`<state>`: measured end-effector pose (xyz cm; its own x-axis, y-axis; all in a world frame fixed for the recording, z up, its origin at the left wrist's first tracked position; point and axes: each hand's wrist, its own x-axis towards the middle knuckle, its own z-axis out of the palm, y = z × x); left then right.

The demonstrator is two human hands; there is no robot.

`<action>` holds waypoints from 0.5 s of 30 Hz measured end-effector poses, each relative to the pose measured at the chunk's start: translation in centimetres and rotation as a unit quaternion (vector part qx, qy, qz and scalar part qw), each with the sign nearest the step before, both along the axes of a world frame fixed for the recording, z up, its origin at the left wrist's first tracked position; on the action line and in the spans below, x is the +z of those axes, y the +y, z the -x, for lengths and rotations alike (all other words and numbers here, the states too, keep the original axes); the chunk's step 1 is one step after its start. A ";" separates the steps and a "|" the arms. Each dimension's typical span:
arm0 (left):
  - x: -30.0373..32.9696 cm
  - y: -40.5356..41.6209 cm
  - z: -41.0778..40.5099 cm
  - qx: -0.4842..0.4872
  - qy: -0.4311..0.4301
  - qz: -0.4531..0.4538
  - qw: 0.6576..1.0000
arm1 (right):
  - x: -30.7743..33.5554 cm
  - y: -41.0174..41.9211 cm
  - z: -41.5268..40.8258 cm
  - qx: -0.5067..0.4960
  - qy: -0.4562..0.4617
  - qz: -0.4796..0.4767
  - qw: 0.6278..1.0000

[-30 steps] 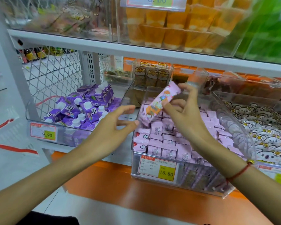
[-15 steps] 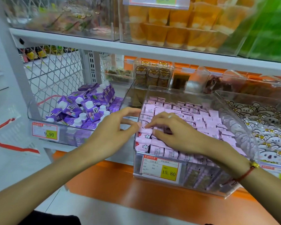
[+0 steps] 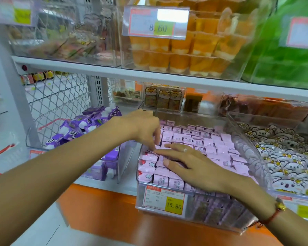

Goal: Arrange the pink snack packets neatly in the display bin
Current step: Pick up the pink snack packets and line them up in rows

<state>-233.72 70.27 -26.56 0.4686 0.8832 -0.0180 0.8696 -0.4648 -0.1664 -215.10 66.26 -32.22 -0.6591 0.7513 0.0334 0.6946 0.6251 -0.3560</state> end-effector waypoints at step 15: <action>-3.8 -1.7 1.4 0.093 -0.424 -0.166 0.885 | -0.4 0.5 0.2 0.000 -0.012 0.009 1.000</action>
